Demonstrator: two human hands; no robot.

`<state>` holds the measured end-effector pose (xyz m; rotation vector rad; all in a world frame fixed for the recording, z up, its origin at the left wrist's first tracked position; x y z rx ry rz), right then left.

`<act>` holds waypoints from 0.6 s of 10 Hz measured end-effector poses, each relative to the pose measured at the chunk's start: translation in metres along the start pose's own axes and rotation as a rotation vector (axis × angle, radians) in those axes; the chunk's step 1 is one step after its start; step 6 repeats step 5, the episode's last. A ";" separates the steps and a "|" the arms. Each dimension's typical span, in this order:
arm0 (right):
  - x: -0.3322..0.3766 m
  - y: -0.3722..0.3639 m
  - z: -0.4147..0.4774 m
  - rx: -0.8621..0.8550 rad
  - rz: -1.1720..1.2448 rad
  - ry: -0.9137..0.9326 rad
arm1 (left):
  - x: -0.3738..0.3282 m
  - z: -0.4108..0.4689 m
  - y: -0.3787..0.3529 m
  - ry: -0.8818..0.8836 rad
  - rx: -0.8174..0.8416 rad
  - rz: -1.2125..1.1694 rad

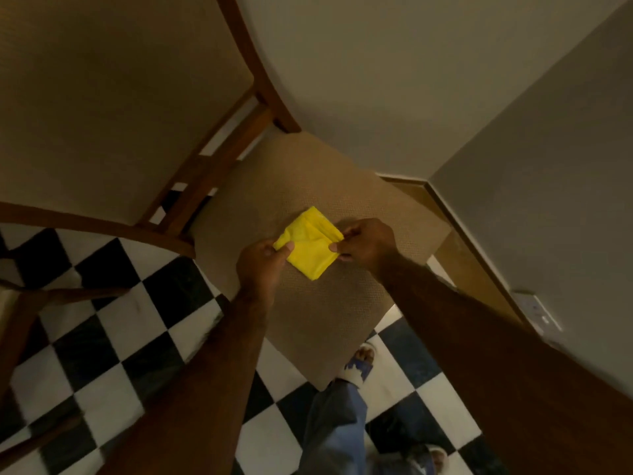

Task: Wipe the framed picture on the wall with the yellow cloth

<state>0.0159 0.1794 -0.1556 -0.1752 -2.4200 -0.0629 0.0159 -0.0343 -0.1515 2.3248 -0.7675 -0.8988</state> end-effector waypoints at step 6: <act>0.001 0.005 -0.035 -0.302 -1.009 0.417 | -0.039 -0.022 -0.004 -0.567 -0.315 0.772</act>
Point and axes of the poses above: each hand's wrist, its own z-axis towards the middle knuckle, its own y-axis out of the back of the hand, x = y × z, the point moved 4 cm from there along z, towards the middle knuckle, and after that the axes turned 15 degrees about z, right-handed, at the moved point
